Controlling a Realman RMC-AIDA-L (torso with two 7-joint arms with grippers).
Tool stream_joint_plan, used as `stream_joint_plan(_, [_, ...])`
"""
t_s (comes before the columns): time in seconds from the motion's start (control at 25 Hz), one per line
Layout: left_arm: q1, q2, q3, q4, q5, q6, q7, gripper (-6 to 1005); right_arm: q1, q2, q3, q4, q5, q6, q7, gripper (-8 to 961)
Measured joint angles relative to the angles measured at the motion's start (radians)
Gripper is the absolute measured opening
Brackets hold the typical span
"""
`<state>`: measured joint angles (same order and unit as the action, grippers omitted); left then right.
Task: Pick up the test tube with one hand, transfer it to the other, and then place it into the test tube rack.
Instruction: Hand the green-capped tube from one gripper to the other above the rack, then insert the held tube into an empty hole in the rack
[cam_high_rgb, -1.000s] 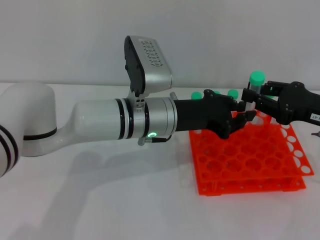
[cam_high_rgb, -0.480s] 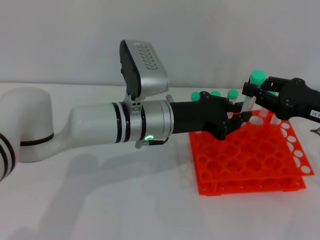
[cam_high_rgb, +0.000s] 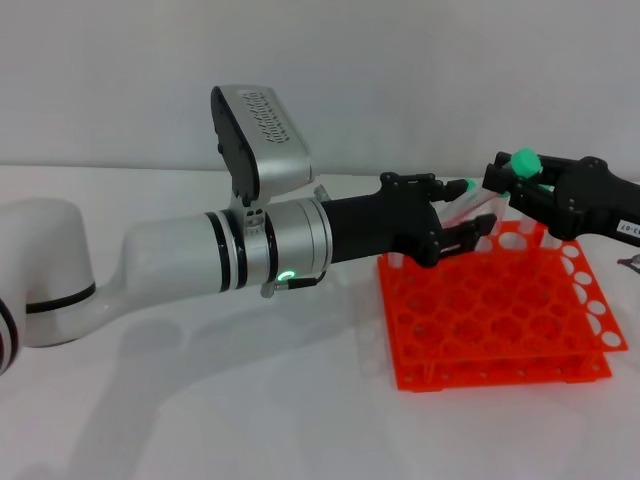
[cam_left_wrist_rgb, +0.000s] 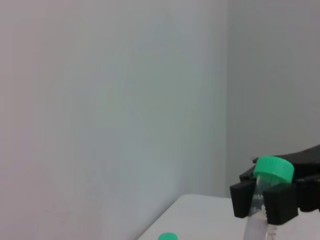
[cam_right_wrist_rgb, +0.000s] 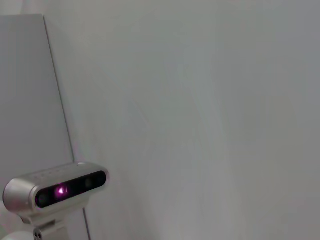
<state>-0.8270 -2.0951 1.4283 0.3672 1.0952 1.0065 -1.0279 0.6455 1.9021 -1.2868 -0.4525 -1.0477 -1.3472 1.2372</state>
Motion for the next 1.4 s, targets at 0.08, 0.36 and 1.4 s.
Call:
stream_joint_plan(0.08, [0.000, -0.001, 0.005, -0.003, 0.000, -0.004, 0.010, 442, 0.002, 0.002, 0.005, 0.000, 0.000, 0.000, -0.001, 240])
stream_joint_plan(0.36, [0.001, -0.004, 0.007, -0.009, -0.001, -0.013, 0.013, 578, 0.006, 0.006, 0.030, 0.000, 0.000, 0.002, -0.005, 204])
stream_joint_plan(1.4, [0.297, 0.004, 0.244, 0.162, -0.390, -0.054, 0.198, 577, -0.016, 0.010, 0.078, -0.025, 0.001, 0.033, -0.010, 223])
